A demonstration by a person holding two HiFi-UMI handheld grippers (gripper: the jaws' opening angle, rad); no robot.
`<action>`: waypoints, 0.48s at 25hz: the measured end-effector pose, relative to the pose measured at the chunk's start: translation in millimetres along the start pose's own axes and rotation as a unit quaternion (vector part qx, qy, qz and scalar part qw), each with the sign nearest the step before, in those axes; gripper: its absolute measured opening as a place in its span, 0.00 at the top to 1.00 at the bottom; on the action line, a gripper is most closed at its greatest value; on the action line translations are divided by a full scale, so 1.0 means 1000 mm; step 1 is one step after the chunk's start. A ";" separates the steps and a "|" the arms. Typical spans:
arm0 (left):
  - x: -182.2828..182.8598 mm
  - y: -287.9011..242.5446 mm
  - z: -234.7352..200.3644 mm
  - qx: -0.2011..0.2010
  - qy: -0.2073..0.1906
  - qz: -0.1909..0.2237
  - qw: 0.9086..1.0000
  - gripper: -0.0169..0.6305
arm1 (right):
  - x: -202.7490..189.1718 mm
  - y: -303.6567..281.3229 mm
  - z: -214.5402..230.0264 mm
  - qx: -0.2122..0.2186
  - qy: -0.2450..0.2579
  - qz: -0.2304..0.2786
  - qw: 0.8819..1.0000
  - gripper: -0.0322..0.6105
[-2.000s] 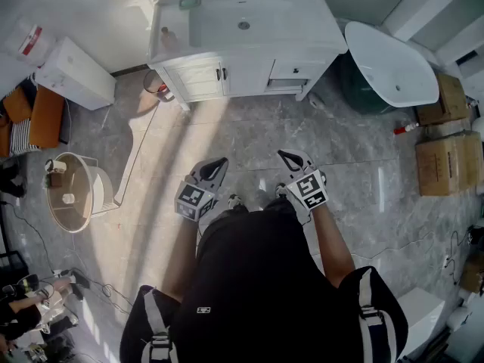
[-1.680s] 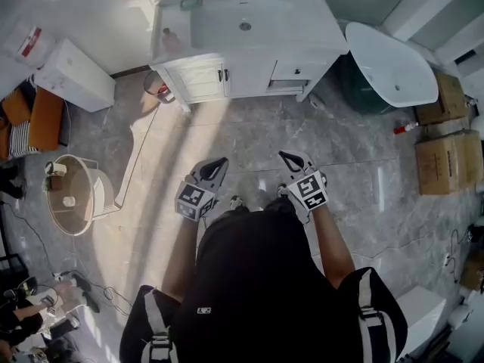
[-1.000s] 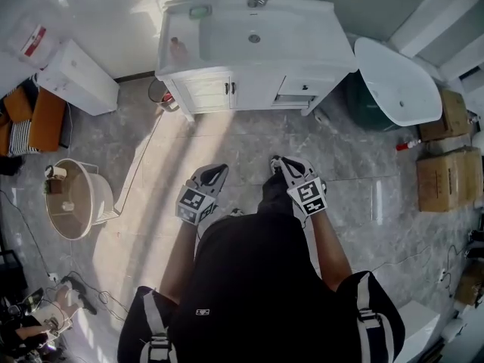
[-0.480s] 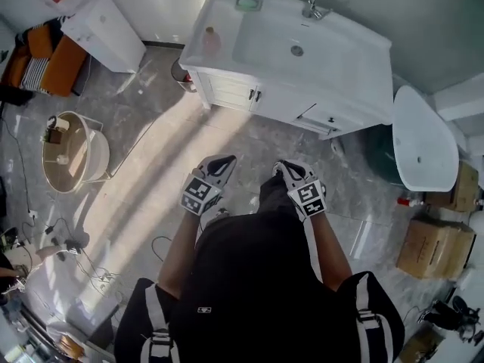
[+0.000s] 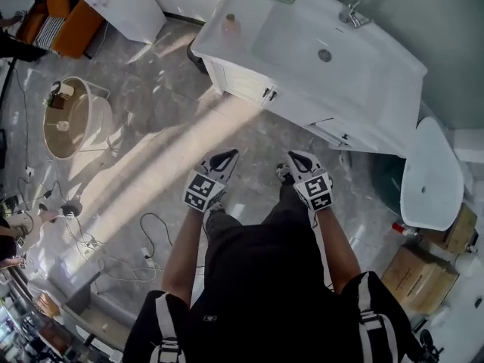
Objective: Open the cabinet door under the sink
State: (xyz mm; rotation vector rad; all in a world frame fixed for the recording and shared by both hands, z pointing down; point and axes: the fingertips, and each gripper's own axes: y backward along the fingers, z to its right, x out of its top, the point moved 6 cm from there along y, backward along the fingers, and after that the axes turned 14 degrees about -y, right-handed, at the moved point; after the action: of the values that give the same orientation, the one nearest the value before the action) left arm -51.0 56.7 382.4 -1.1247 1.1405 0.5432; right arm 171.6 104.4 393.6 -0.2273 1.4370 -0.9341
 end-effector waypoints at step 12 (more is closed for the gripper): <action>-0.074 -0.163 -0.054 0.073 0.033 0.005 0.997 0.95 | -0.096 -0.016 0.037 0.026 0.013 -0.087 0.996 0.86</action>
State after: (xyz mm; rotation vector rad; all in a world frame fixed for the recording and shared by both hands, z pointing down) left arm 32.4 -41.8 518.0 -1.0173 1.2246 0.4261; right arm 212.1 143.3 481.5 -0.3060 1.4317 -1.1200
